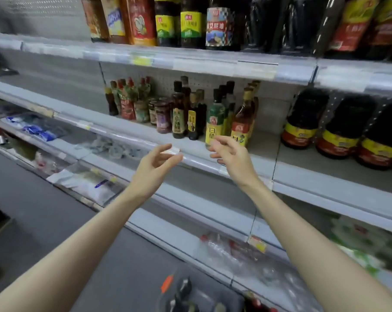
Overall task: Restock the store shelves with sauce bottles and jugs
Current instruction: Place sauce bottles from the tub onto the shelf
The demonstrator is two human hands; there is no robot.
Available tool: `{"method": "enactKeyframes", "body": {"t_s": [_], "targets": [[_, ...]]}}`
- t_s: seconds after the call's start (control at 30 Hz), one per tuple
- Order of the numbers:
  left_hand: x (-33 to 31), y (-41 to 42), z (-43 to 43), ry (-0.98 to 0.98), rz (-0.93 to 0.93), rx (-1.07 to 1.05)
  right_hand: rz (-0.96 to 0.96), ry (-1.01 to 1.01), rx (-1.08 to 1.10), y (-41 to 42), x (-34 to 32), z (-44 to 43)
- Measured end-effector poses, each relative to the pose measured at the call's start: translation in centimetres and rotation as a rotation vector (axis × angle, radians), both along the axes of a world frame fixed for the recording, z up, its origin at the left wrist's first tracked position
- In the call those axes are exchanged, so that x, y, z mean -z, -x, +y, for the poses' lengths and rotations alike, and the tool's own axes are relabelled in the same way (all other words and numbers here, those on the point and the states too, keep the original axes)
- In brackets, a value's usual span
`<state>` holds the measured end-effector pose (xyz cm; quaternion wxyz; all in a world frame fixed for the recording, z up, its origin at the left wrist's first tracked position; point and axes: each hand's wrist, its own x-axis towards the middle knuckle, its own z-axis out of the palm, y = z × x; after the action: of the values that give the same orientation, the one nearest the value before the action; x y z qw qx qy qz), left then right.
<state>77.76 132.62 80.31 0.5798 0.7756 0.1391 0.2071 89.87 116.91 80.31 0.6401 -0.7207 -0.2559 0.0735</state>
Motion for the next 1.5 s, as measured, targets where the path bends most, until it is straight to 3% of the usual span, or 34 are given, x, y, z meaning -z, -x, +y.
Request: {"method": "enactKeyframes", "body": {"t_s": [0.43,0.83,1.07,1.23,1.5], "targets": [[23.2,-9.0,10.7,0.217,0.383,0.225,0.380,0.180,0.299,-2.5,22.7,7.6],[47.4,-7.3,9.6,0.345,0.743,0.310,0.722,0.275,0.544,2.7,49.2,6.5],[61.3,-3.9,6.9,0.346,0.854,0.284,0.928,0.331,0.613,7.3,64.3,5.0],[69.8,-1.7,5.9,0.383,0.941,0.248,1.016,0.248,0.682,10.1,72.9,5.0],[77.8,-0.4,5.6,0.406,0.940,0.254,1.057,0.255,0.751,11.9,83.5,6.4]]}}
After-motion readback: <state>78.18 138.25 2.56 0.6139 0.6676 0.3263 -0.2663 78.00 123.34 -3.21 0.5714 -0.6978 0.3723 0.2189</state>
